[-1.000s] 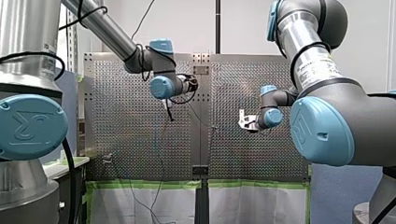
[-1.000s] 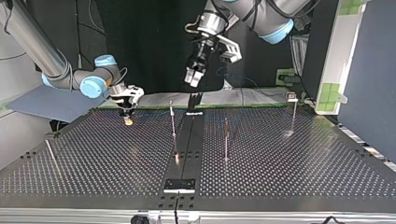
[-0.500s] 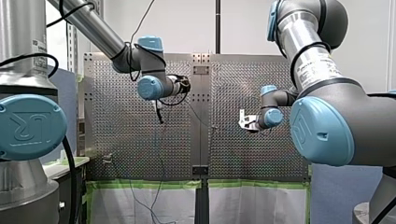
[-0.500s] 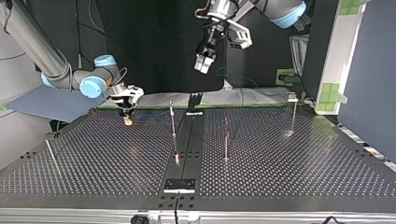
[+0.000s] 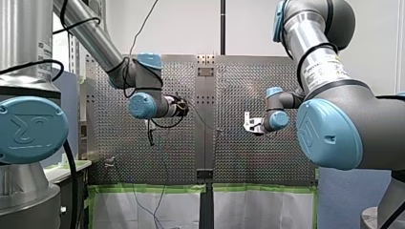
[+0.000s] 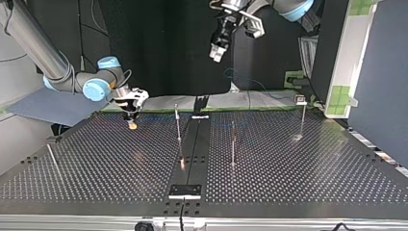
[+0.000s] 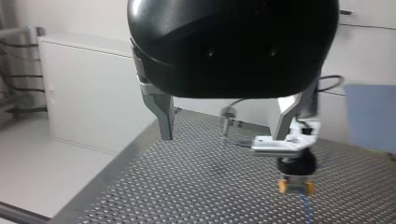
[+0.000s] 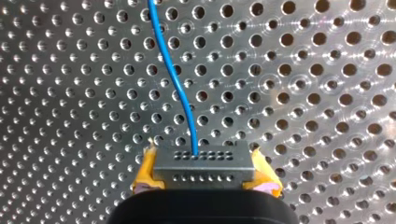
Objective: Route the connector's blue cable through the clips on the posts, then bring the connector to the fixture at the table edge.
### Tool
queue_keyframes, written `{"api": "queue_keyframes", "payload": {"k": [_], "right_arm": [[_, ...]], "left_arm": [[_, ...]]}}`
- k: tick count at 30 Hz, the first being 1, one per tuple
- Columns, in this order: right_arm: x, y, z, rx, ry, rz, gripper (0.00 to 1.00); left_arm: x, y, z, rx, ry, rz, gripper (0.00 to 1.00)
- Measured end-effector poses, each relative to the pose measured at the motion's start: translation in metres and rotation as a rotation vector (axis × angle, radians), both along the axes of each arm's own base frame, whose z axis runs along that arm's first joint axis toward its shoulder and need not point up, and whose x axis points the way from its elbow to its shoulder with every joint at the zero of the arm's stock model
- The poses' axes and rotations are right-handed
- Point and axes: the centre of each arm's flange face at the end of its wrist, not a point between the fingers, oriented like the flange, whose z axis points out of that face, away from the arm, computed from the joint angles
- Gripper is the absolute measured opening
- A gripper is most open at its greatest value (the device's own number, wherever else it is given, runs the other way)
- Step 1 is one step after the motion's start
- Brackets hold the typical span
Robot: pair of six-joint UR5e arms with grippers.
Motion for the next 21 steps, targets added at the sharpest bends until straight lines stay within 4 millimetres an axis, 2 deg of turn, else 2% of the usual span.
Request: {"api": "queue_keyframes", "payload": {"k": [5, 10, 16, 21], "right_arm": [[-0.002, -0.001, 0.001, 0.001, 0.001, -0.003, 0.0], [-0.006, -0.003, 0.01, -0.009, 0.007, -0.03, 0.0], [-0.013, -0.004, 0.037, -0.027, 0.003, -0.08, 0.0], [-0.015, -0.004, 0.066, -0.054, -0.036, -0.124, 0.0]], "left_arm": [[-0.01, 0.008, -0.013, 0.011, 0.009, -0.001, 1.0], [-0.021, 0.016, -0.026, 0.028, 0.029, 0.0, 1.0], [-0.035, 0.028, -0.041, 0.052, 0.058, -0.001, 1.0], [-0.038, 0.03, -0.045, 0.057, 0.064, 0.0, 1.0]]}}
